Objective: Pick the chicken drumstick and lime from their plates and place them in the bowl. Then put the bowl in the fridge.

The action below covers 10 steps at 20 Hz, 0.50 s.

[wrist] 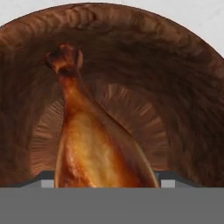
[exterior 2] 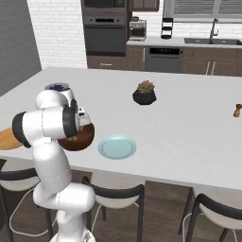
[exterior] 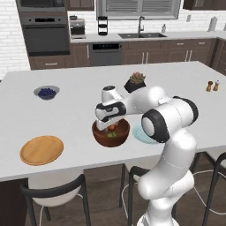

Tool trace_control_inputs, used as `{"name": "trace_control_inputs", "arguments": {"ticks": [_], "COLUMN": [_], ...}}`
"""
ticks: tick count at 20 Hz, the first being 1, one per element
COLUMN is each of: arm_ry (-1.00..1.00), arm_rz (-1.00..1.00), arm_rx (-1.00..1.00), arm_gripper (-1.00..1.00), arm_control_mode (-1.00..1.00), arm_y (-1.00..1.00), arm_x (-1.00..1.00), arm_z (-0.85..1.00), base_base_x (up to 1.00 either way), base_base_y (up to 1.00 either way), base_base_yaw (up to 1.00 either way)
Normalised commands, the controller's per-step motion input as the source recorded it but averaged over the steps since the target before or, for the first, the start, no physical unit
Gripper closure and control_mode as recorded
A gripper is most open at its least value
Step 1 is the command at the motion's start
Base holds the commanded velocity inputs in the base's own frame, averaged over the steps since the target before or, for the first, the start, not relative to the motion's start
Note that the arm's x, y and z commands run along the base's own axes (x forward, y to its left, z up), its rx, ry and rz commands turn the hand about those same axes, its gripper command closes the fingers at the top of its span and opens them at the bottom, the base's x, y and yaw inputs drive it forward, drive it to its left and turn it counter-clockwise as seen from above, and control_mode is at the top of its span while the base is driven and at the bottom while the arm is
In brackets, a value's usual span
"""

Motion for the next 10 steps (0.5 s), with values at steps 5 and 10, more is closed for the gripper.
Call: {"name": "trace_control_inputs", "arguments": {"ticks": [5, 10], "arm_ry": [-0.02, -0.11], "arm_rz": [-0.06, -0.22], "arm_rx": [0.1, 0.15], "arm_gripper": [-1.0, -1.0], "arm_control_mode": [-1.0, -1.0], "arm_y": [-0.24, -0.47], "arm_x": [-0.2, -0.54], "arm_z": [0.22, 0.72], "base_base_x": [0.0, 0.0], "base_base_y": [0.0, 0.0], "base_base_yaw": [0.0, 0.0]}}
